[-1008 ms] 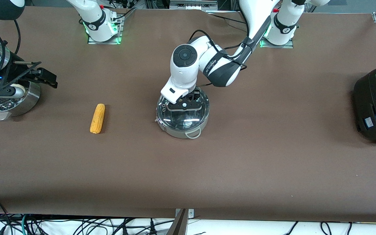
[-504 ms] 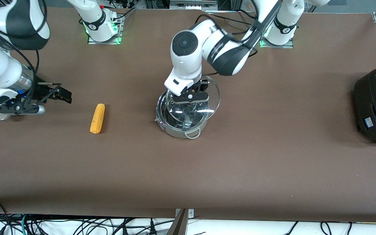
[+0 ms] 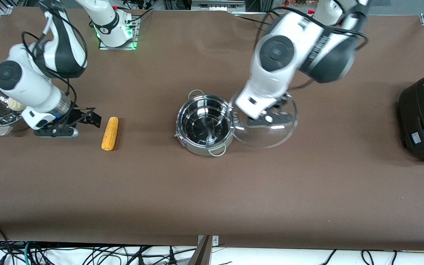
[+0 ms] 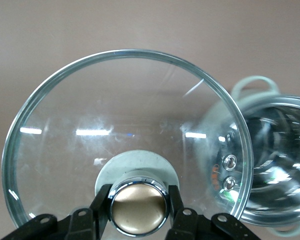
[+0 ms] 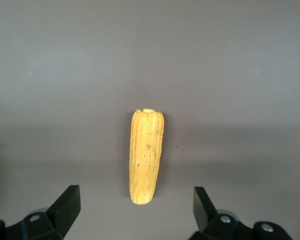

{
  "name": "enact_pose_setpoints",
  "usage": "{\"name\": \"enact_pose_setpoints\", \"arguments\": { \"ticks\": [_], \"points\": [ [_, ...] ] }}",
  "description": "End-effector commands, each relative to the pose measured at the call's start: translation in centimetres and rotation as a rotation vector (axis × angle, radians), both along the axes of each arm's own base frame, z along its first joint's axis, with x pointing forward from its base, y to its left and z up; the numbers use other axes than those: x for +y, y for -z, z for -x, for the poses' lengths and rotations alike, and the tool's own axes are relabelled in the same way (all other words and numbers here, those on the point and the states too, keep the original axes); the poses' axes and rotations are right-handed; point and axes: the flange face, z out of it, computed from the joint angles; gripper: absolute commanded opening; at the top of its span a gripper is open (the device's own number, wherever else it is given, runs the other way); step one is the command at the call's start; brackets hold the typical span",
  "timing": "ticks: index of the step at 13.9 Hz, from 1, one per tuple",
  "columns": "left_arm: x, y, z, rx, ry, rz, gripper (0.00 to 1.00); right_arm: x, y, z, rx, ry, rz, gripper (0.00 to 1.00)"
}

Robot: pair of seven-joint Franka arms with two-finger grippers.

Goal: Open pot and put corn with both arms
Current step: 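Set the lid on the table while the right gripper grasps the corn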

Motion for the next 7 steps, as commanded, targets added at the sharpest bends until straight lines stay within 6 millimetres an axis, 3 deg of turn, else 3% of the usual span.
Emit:
{"name": "enact_pose_setpoints", "arguments": {
  "ticks": [1,5,7],
  "points": [
    [9.2,-0.5,-2.7,0.056,0.156,0.024,0.00,0.0,5.3,-0.4,0.015,0.008,-0.012,1.00],
    [19.4,4.0,-5.0,0.159,0.284,0.073,0.00,0.0,10.9,-0.9,0.007,0.015,-0.026,1.00],
    [22.9,8.4,-4.9,0.208,0.362,0.130,0.00,0.0,12.0,-0.4,0.020,0.016,-0.026,1.00]
  ]
}}
